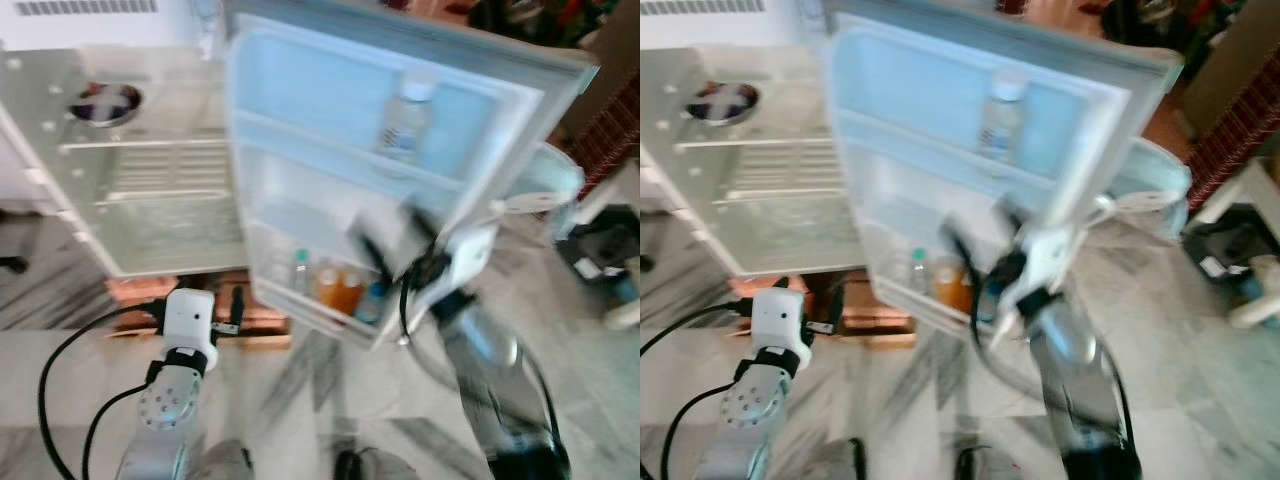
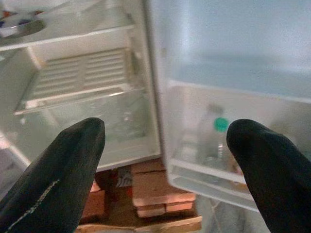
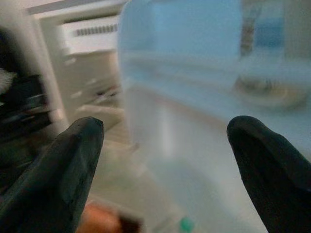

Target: Restocking fridge

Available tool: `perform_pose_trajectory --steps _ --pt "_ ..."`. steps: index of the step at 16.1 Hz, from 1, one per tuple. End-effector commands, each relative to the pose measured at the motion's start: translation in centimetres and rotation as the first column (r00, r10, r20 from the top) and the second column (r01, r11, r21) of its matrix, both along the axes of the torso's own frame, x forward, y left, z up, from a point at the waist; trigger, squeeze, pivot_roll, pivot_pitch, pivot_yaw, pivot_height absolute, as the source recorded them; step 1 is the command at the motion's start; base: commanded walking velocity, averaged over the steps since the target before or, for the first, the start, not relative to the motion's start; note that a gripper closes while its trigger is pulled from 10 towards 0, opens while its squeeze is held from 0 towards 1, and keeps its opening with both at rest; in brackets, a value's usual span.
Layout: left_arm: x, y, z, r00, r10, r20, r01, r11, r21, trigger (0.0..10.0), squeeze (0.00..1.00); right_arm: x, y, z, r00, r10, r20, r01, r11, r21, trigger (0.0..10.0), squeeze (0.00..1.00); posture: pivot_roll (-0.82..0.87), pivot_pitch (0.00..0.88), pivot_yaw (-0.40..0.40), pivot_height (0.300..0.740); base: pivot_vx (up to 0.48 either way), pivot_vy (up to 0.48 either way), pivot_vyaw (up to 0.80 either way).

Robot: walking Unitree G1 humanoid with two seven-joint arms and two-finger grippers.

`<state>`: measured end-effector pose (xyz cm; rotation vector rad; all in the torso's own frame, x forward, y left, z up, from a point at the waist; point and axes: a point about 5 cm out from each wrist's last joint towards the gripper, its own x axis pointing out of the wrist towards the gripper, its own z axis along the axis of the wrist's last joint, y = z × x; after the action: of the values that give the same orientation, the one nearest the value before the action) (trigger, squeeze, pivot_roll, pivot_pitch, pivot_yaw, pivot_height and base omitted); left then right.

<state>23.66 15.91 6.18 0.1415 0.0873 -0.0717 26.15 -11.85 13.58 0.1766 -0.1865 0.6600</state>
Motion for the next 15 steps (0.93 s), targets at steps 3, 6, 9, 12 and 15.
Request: perform_pose_trajectory --steps 3,6,9,12,15 --pt "0.1 -0.5 0.0 1.000 -0.016 -0.007 0.016 1.000 0.004 10.0 0.00 -1.9 -0.9 -2.3 0.977 0.190 -0.096 -0.203 0.968 -0.150 10.0 0.00 0.13 0.124 -0.043 0.740 0.000 -0.480 0.00" --pt "0.0 -0.7 0.0 1.000 -0.016 -0.010 0.016 1.000 0.002 10.0 0.00 -0.9 -2.9 -3.7 0.982 0.115 -0.149 -0.146 0.965 -0.218 10.0 0.00 0.14 0.126 -0.047 0.740 0.000 -0.480 0.00" --pt "-0.1 -0.5 -0.2 1.000 -0.010 -0.017 0.010 1.000 0.003 10.0 0.00 -0.1 -4.0 -3.9 0.984 0.087 -0.158 -0.127 0.954 -0.270 10.0 0.00 0.14 0.126 -0.049 0.740 0.000 -0.450 0.00" --pt "0.0 -0.5 -0.3 1.000 -0.011 -0.019 0.011 1.000 0.010 10.0 0.00 1.9 -4.7 -3.1 0.997 -0.066 -0.035 0.051 0.944 -0.325 10.0 0.00 0.14 0.119 -0.049 0.740 0.000 -0.379 0.52" --pt "0.2 -0.7 -0.4 1.000 -0.007 -0.020 0.007 1.000 0.000 10.0 0.00 3.2 -4.0 -1.8 0.964 -0.264 0.035 0.265 0.935 -0.238 10.0 0.00 0.14 0.110 -0.055 0.740 0.000 -0.221 0.80"
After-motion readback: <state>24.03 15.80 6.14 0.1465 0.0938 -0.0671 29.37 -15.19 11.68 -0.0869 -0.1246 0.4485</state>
